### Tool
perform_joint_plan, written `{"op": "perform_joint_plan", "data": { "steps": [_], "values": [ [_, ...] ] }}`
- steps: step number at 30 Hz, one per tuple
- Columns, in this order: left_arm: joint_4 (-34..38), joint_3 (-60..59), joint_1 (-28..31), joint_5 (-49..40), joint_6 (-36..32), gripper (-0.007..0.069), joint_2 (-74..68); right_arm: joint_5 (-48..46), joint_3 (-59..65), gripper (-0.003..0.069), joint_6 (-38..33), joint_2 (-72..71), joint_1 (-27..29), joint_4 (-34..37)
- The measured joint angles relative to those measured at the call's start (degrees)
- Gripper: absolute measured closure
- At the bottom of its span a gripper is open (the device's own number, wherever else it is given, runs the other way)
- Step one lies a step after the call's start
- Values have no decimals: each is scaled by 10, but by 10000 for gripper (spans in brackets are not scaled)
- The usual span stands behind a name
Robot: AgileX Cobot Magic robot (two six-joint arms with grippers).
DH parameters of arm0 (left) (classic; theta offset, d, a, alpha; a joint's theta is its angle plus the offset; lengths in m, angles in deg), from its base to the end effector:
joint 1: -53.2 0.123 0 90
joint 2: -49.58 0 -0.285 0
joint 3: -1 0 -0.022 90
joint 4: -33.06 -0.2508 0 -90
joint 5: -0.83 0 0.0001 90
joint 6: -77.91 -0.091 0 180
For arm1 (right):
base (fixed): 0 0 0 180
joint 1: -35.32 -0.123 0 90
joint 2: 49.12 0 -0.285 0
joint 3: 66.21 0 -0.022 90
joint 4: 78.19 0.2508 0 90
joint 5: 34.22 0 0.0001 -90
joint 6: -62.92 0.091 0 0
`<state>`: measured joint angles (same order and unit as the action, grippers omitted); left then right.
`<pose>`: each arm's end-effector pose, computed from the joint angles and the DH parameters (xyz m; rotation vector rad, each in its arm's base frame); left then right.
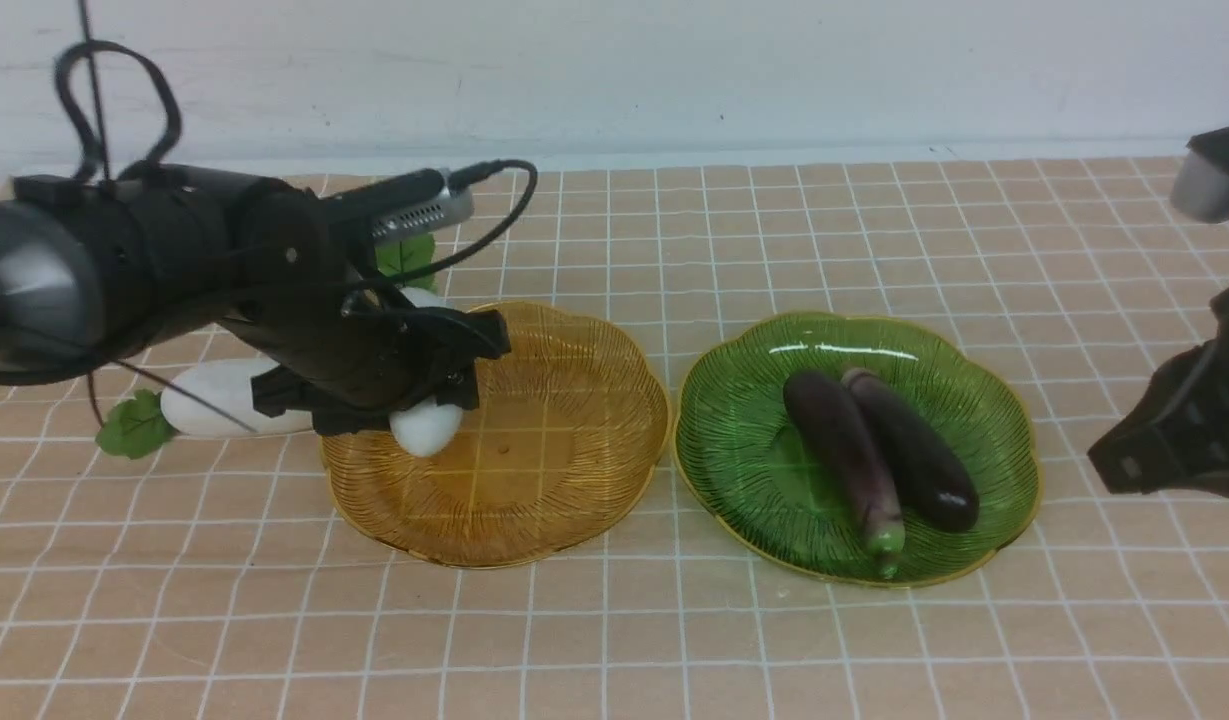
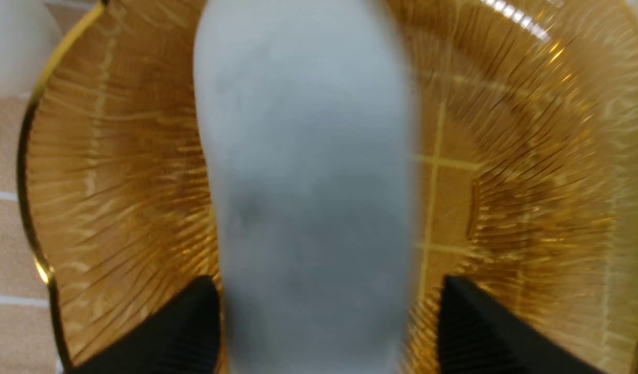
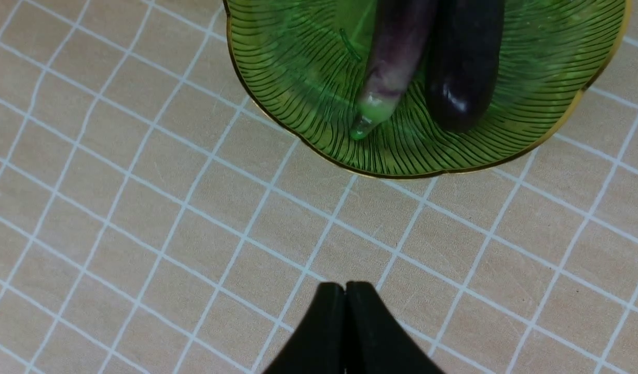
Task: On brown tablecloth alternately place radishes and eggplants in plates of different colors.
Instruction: 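Pick up the white radish and place it in the left plate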
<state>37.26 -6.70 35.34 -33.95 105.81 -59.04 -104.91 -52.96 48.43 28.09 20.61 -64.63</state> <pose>0.3505 -0.1169 0.2220 -0.3003 2.6618 -0.3391 0.2050 0.0746 0.3372 -0.6486 2.7194 0.3327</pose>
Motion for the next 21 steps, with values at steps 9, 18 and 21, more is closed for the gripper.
{"op": "perform_joint_plan", "data": {
  "steps": [9,18,21],
  "values": [
    [-8,63,54,-102,9,67,10,-1,0,674,-7,0,0,0],
    [13,96,192,-180,50,564,10,0,0,674,-9,0,0,0],
    [32,97,209,-185,71,610,8,3,0,674,-9,0,0,0]
  ]
}}
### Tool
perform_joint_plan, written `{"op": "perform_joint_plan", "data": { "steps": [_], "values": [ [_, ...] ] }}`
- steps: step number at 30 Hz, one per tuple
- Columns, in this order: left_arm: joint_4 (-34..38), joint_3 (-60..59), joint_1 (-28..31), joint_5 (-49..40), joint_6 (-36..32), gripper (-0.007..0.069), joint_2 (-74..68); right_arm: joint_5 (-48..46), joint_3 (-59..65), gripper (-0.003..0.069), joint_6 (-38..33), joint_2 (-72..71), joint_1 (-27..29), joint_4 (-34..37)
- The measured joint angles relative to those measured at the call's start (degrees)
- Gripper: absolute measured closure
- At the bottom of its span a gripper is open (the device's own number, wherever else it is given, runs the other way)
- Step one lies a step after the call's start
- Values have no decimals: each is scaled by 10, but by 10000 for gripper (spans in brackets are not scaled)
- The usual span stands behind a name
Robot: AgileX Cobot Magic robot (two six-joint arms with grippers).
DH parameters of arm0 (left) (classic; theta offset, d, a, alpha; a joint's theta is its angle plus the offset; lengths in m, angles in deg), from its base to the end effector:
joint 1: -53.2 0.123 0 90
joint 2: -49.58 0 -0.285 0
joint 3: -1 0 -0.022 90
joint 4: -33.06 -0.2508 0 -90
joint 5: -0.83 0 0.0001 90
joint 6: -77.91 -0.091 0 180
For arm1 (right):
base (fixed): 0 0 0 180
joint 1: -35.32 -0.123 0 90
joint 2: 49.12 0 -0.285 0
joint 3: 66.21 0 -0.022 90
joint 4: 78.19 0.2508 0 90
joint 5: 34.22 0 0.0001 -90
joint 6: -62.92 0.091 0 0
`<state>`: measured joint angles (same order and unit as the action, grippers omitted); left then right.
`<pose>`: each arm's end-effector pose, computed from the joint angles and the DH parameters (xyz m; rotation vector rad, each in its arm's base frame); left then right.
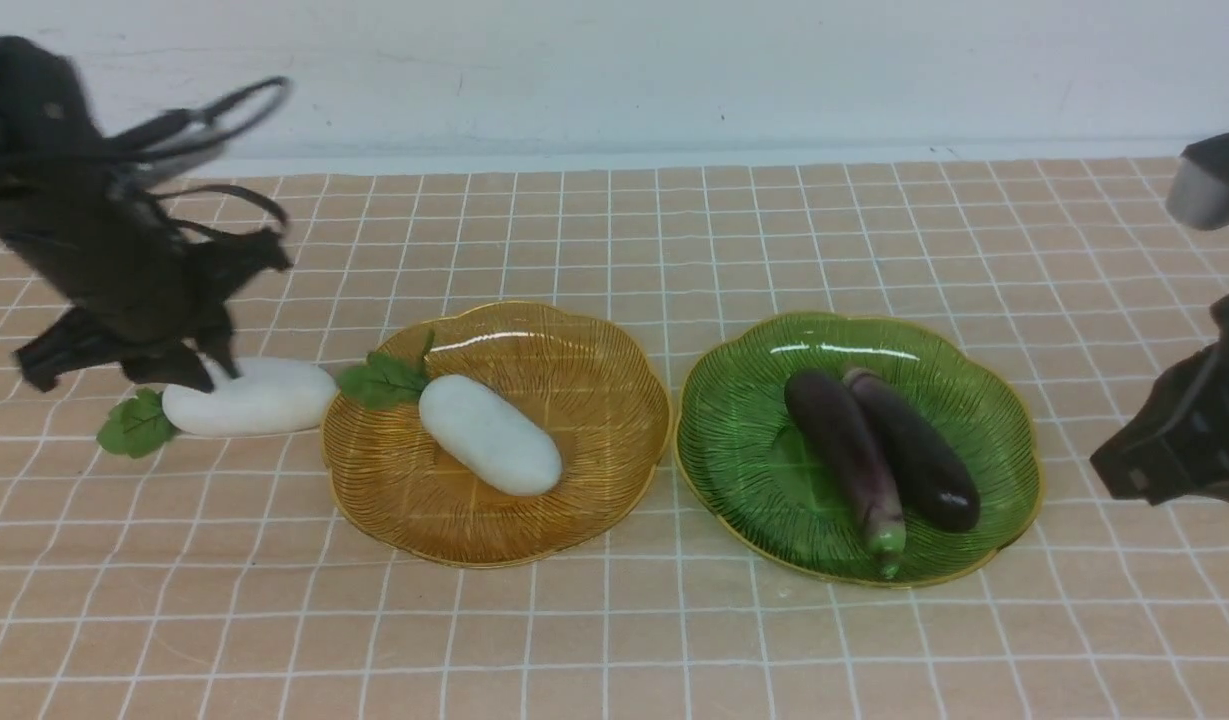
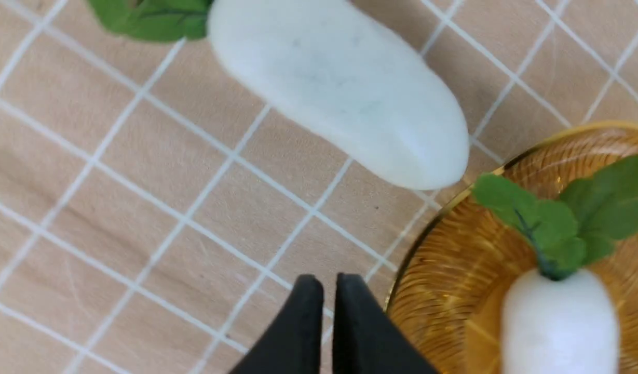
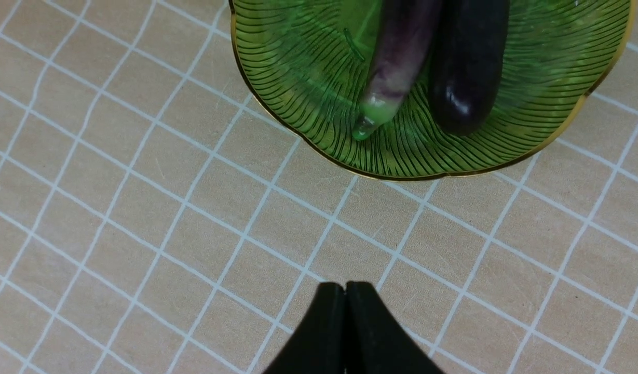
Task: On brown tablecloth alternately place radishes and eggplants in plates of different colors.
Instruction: 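Pick up the white radish and place it in the left plate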
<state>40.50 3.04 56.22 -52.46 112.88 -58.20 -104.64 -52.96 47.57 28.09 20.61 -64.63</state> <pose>0.3670 0.0099 0.2631 -0.9907 2.6262 -0.3029 0.2054 0.0747 0.3373 -0.6668 2.7088 0.3285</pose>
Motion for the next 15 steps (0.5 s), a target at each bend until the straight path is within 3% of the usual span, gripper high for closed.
{"op": "perform_joint_plan", "data": {
  "steps": [10,15],
  "values": [
    [20,1,3,19,175,617,-39,7,0,674,0,0,0,7],
    [3,1,3,46,206,610,-58,9,0,674,0,0,0,11]
  ]
}}
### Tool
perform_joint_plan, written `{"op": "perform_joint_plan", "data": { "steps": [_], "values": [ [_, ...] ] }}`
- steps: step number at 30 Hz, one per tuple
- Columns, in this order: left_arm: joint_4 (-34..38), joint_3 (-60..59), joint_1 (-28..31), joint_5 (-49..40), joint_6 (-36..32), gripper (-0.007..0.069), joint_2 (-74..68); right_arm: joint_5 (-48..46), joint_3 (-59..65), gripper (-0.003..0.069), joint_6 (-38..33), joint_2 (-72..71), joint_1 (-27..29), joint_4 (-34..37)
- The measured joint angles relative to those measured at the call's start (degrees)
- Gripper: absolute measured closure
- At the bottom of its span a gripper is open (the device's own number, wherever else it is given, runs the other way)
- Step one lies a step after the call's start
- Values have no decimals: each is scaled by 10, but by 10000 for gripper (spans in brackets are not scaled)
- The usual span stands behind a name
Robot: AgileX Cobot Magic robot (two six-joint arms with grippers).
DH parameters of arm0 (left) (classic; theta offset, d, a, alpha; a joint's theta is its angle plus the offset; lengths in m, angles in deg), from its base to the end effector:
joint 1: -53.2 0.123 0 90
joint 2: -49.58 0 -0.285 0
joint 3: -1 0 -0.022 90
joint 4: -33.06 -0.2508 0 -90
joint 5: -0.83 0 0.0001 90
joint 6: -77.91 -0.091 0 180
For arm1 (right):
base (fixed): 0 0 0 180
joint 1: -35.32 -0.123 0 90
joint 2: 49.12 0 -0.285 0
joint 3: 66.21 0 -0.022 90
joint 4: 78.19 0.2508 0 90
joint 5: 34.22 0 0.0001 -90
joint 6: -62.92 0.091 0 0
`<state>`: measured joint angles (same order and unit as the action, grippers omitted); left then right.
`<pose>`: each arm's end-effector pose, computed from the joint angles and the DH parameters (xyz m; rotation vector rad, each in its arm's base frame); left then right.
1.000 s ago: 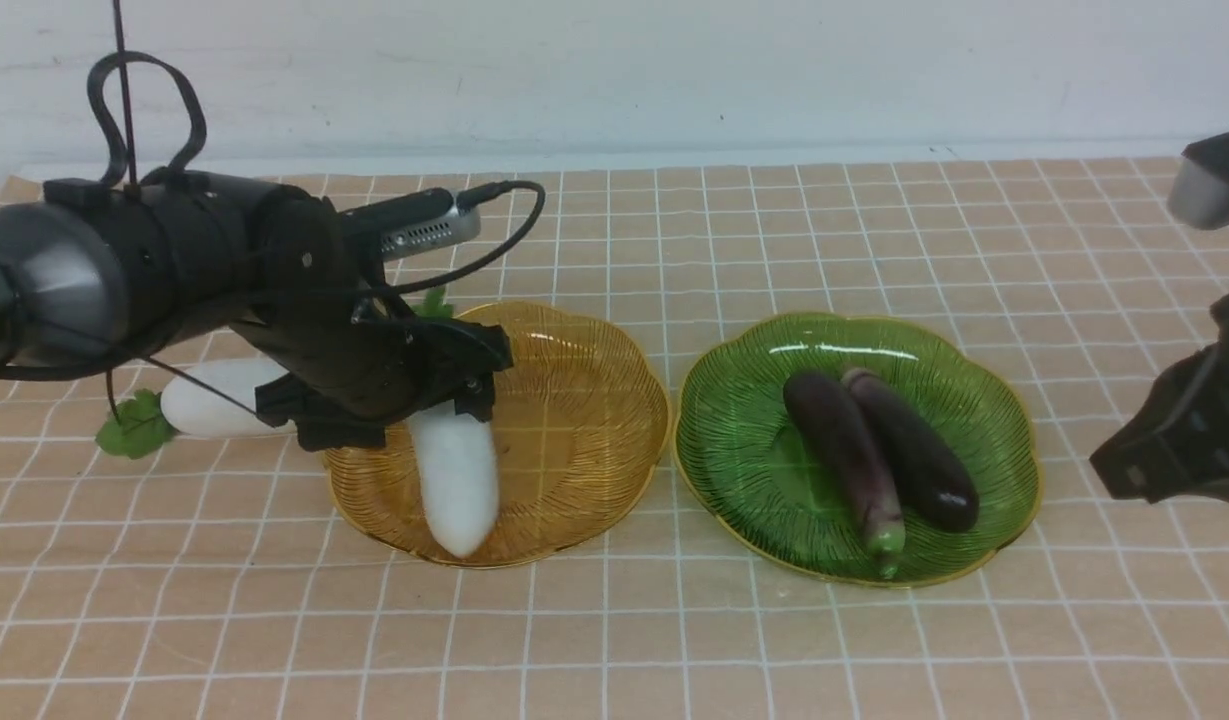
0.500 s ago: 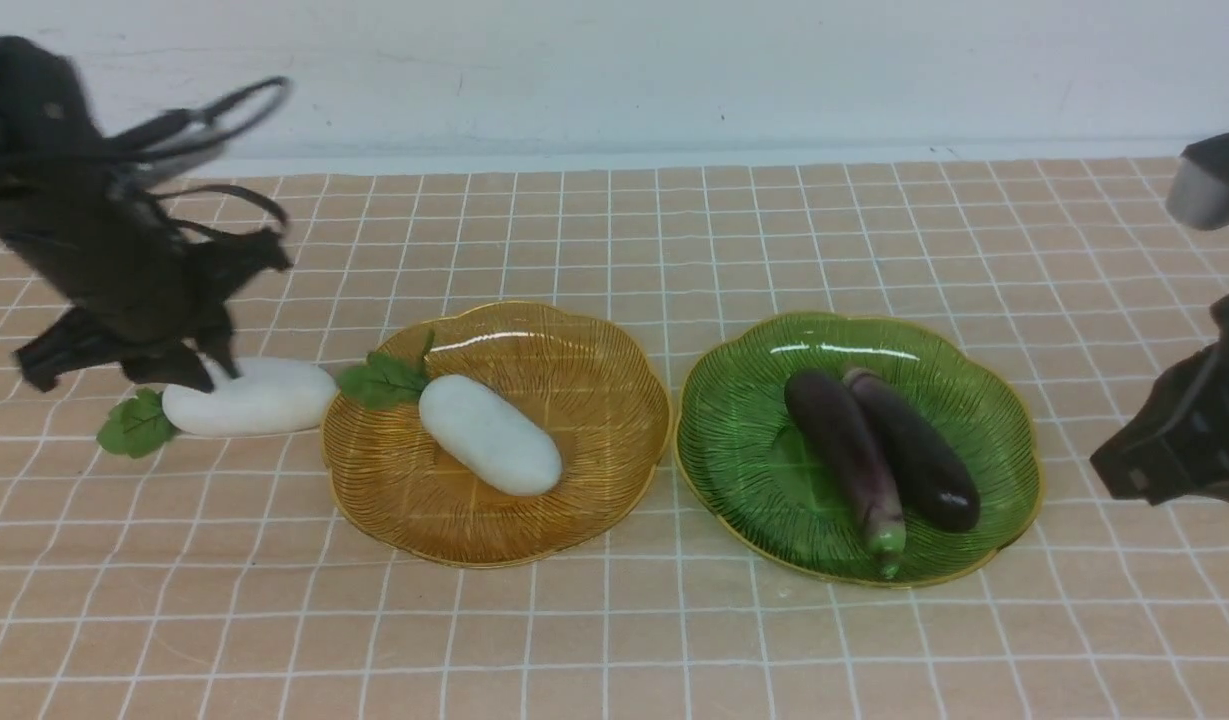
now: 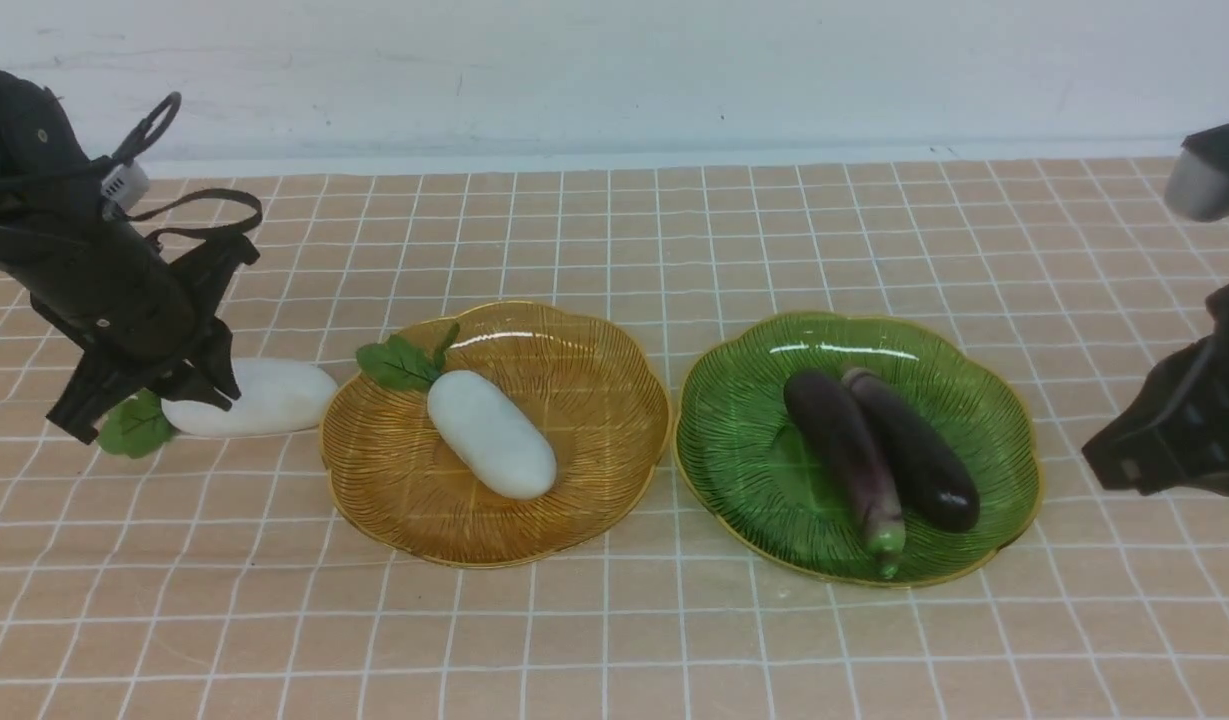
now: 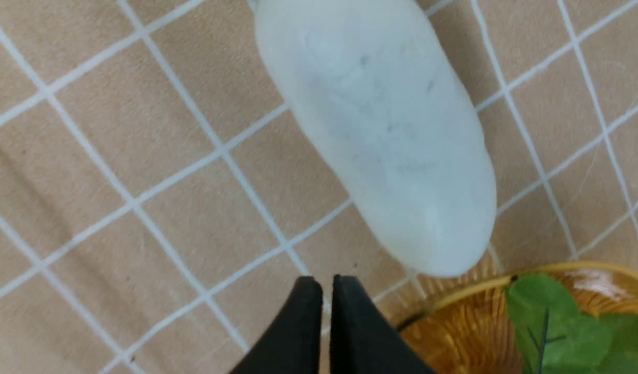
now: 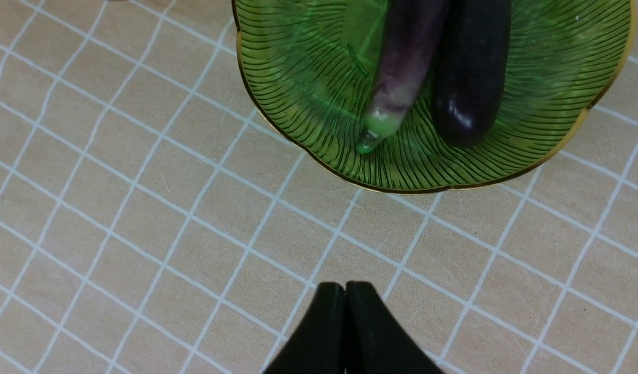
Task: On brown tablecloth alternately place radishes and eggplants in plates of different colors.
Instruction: 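Pick up the white radish and place it in the left plate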
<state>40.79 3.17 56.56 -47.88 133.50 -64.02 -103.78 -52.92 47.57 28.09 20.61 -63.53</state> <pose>0.3865 0.0135 0.2280 -1.4945 2.4369 -0.3704 0.2062 0.0765 0.3379 -0.6553 2.6941 0.3533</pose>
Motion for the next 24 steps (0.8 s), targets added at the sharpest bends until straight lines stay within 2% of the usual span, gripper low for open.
{"op": "perform_joint_plan", "data": {
  "steps": [3,5,11,15,19,24],
  "values": [
    [3,0,0,30,-5,558,-13,1,0,674,0,0,0,6],
    [14,0,0,45,-10,494,-22,1,1,674,-1,0,0,11],
    [45,0,0,105,-11,197,-29,1,1,674,-4,0,0,19],
    [48,0,0,110,-10,43,-29,1,1,674,-4,0,0,20],
    [40,0,0,131,10,-11,-35,1,1,674,-4,0,0,20],
    [38,0,0,156,48,-12,-60,1,1,674,-7,0,0,20]
  ]
}}
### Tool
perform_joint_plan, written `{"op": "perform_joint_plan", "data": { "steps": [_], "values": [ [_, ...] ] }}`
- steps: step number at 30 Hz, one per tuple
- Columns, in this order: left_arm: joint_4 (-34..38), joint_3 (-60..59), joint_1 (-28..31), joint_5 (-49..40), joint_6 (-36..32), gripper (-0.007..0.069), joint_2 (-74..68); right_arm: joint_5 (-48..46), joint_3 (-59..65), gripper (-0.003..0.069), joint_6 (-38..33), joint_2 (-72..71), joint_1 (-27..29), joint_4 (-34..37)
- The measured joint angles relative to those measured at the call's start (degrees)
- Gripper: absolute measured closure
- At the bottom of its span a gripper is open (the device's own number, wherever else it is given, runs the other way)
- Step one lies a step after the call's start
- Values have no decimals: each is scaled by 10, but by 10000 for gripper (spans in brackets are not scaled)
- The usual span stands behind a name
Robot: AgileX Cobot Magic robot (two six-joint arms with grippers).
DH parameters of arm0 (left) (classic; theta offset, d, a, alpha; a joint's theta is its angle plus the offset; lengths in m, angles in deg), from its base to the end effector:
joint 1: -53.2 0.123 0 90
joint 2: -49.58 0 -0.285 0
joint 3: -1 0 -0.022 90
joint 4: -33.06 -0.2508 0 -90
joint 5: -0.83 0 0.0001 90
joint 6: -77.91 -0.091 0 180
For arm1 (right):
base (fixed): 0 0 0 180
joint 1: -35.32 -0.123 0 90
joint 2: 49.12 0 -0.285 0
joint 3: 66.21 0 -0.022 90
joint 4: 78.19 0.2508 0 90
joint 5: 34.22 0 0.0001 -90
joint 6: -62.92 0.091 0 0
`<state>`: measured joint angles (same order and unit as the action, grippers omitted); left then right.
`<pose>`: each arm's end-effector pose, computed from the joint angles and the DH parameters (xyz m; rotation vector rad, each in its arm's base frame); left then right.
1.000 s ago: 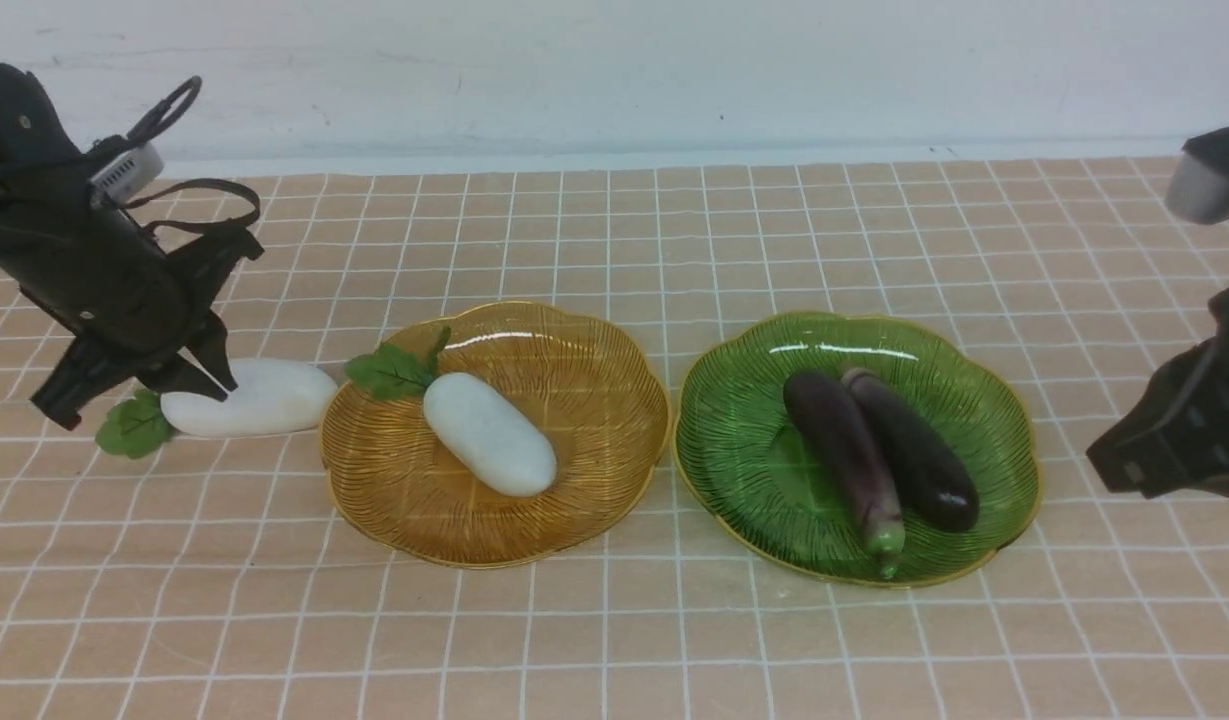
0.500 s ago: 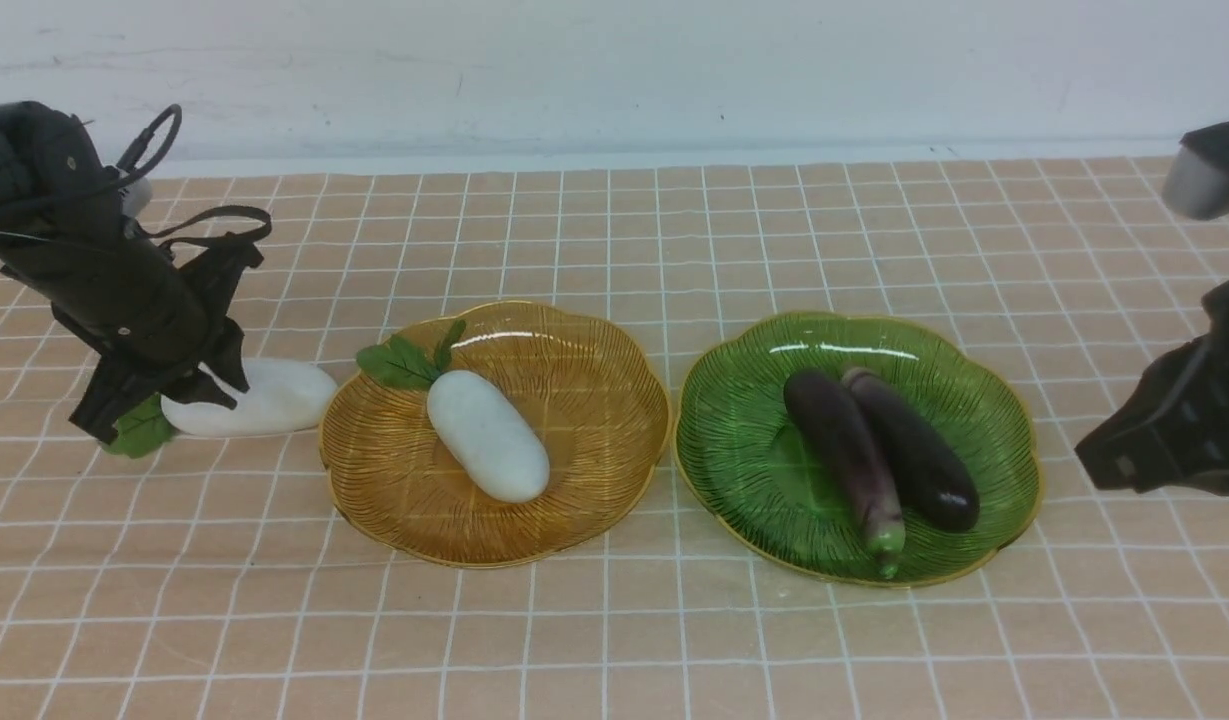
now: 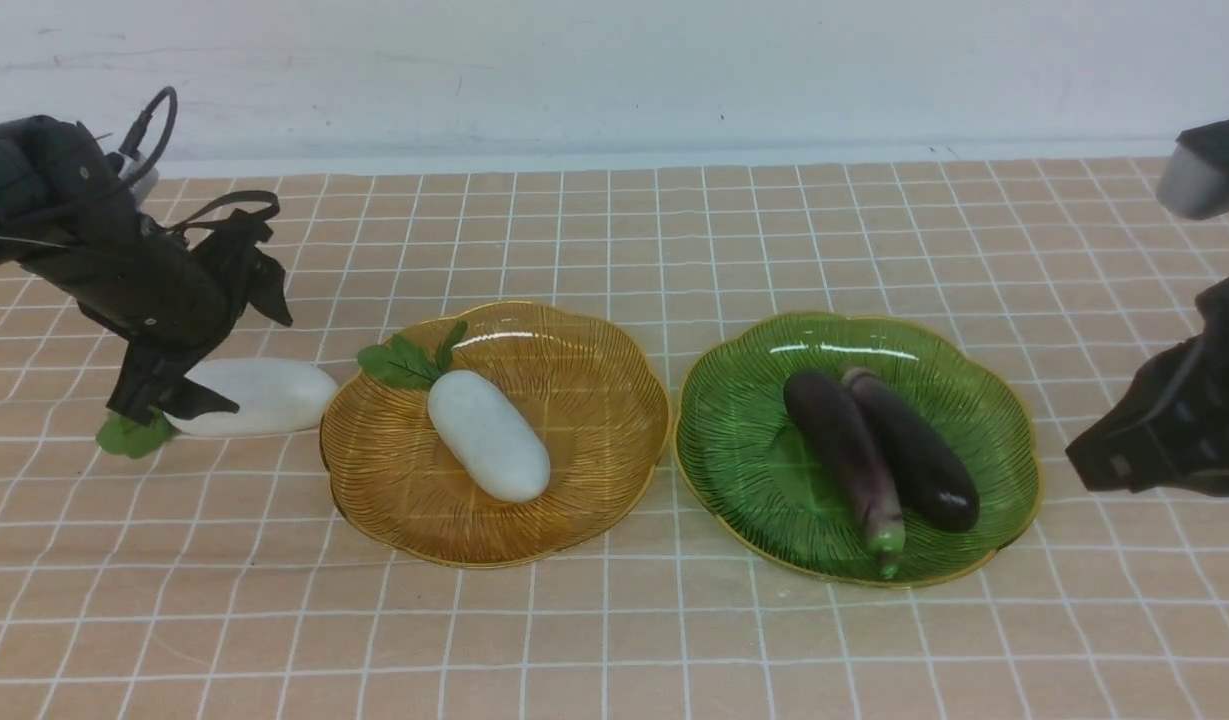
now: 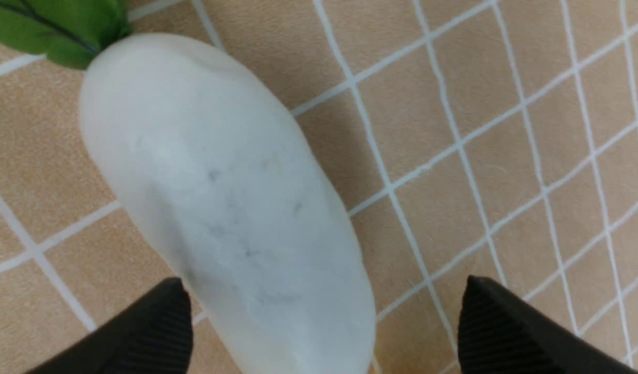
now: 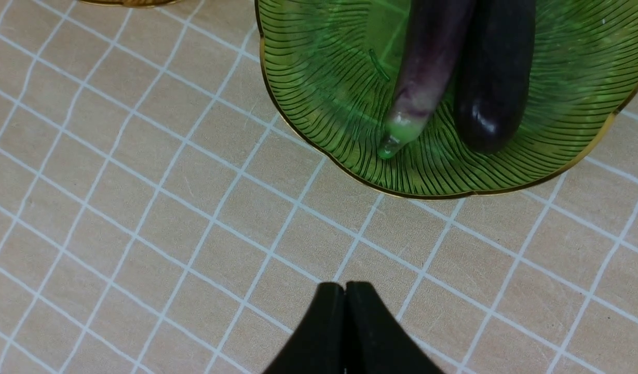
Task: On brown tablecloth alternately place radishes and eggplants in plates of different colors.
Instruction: 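Pick up the white radish and place it in the left plate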
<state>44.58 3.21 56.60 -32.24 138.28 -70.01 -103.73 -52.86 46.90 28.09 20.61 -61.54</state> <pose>0.4187 0.0149 0.1967 -1.5911 2.1988 -0.5246 0.2055 0.0792 0.3385 -0.6602 2.6857 0.3983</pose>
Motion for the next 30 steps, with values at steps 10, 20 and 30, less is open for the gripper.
{"op": "perform_joint_plan", "data": {
  "steps": [10,20,30],
  "values": [
    [-1,0,0,4,26,107,-29,0,0,674,-4,0,0,0],
    [-22,11,0,-15,30,168,-42,0,0,674,-7,0,0,2],
    [-27,25,0,-66,-109,319,-25,0,0,674,-8,0,0,5]
  ]
}}
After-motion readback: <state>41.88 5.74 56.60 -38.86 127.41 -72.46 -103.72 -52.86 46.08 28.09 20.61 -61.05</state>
